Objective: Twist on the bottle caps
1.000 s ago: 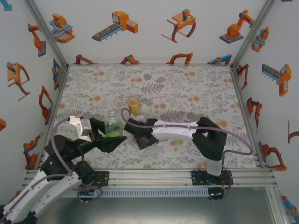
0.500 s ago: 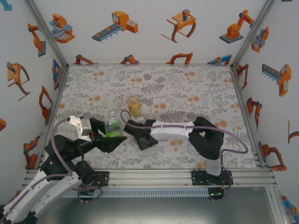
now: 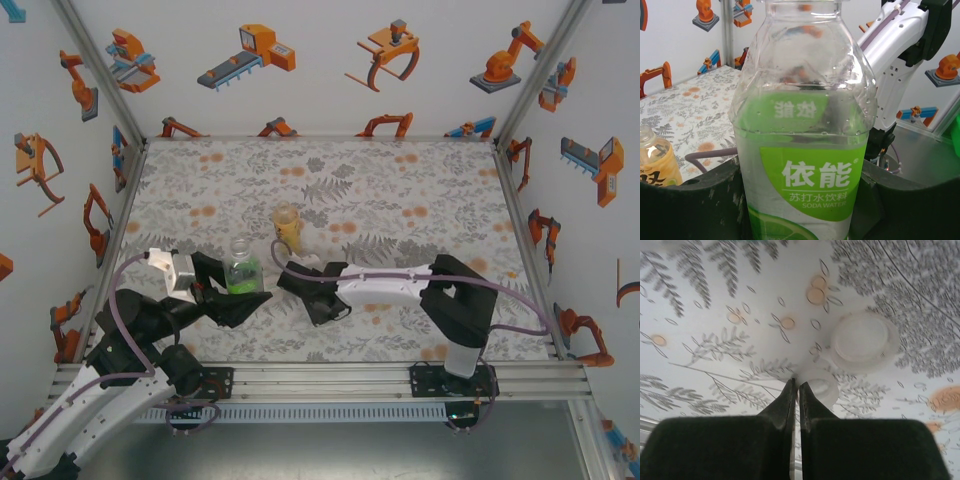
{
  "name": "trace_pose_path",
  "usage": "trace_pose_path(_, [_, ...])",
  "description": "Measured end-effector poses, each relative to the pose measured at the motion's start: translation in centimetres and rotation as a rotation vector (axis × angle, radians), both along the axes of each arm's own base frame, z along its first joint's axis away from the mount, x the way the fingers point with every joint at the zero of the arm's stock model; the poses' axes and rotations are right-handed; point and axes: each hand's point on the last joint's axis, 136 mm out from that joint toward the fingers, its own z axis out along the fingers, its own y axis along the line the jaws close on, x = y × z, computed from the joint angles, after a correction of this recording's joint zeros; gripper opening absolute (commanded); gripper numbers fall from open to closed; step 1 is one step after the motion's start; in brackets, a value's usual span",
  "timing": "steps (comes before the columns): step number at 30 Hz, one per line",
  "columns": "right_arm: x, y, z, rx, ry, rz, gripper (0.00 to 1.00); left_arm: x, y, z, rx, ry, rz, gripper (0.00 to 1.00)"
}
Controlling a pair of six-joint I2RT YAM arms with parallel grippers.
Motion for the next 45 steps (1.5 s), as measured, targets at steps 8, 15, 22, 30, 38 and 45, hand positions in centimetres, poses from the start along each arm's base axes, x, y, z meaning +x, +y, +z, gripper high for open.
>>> trace_pose_path(8, [1.8, -3.1, 3.1, 0.037, -0.028, -0.076, 0.01, 0.3, -0.4, 0.0, -0.002, 0.011, -0.003, 0.00])
trace_pose_path(15, [8.4, -7.2, 4.6, 0.041, -0.063, -0.210, 0.02, 1.1, -0.8, -0.4, 0.012, 0.031, 0.016, 0.00])
trace_pose_path(22, [13.1, -8.9, 2.9, 0.004, -0.036, -0.254, 0.06, 2.9, -1.8, -2.6, 0.086, 0.094, 0.055, 0.00])
trace_pose_path(30, [13.5, -9.2, 1.0, 0.004, 0.009, -0.252, 0.18, 4.8, -3.7, -6.5, 0.215, 0.182, 0.064, 0.00])
trace_pose_path(38, [13.5, -9.3, 0.5, 0.019, 0.034, -0.259, 0.38, 5.7, -4.9, -8.6, 0.278, 0.214, 0.059, 0.00])
trace_pose_path(45, [14.1, -9.6, 2.7, 0.066, -0.001, -0.276, 0.43, 6.5, -5.8, -10.0, 0.308, 0.234, 0.054, 0.00])
